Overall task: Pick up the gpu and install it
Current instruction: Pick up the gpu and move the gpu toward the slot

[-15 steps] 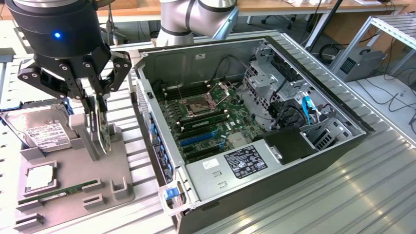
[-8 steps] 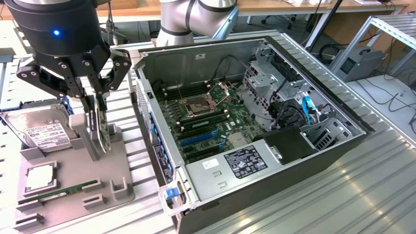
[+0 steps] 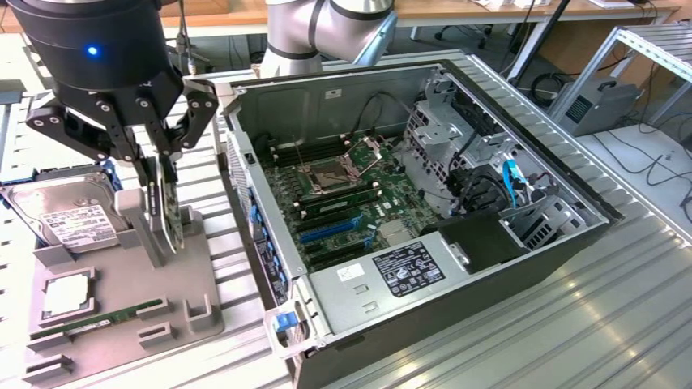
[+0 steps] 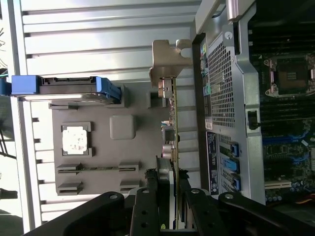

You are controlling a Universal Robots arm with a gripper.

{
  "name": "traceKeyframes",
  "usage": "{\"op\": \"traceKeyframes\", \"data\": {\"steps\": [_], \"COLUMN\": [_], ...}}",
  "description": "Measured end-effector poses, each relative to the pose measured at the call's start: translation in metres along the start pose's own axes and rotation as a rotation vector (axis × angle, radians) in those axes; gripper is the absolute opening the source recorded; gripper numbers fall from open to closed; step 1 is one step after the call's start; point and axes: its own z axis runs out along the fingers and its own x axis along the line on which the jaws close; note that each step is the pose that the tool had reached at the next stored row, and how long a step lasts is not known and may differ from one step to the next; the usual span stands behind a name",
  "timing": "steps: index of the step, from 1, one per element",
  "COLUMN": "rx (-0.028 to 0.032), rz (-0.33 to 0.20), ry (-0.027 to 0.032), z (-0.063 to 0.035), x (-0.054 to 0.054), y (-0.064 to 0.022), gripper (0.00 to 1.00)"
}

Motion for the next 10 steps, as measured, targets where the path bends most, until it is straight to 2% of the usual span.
{"op": "traceKeyframes", "data": {"steps": [10], "rx": [-0.0001], "rz": [0.000], "ry": [-0.0001], "z": [-0.0024], "x": [-0.0001], "y": [0.0001], "gripper": [0.27]}}
